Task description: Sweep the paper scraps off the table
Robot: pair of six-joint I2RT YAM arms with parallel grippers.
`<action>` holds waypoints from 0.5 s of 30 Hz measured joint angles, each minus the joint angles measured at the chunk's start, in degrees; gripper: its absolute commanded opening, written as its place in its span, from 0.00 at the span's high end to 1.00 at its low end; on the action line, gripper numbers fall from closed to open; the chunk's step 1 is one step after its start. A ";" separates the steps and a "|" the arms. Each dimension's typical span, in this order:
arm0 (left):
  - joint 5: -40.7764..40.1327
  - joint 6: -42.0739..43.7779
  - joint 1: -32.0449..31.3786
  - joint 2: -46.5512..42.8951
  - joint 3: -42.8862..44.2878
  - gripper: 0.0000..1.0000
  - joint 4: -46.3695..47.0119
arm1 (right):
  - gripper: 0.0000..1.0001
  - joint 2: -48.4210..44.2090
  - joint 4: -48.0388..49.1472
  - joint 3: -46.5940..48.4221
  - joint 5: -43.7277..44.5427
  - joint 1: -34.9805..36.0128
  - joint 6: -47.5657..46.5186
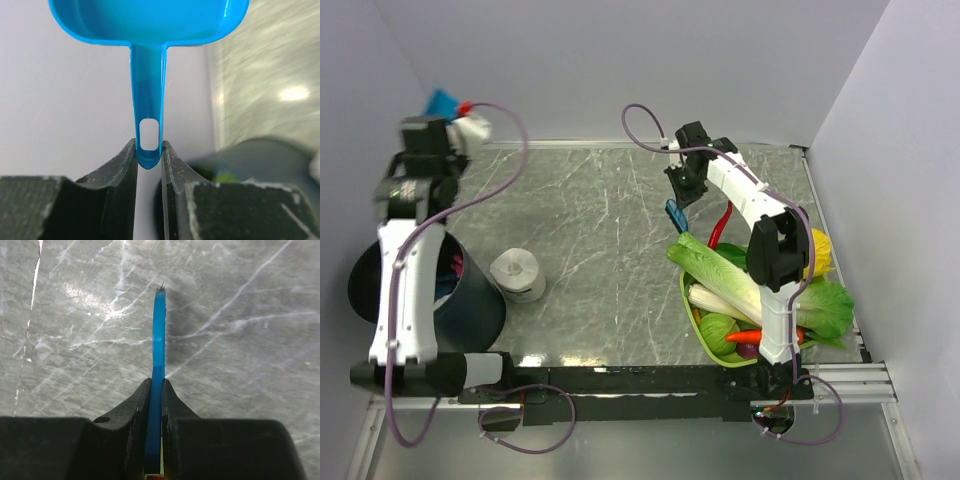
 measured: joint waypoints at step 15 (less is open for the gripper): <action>18.08 -16.35 -18.34 17.81 -12.90 0.99 5.92 | 1.00 -17.75 10.19 -11.32 1.05 -5.09 -14.34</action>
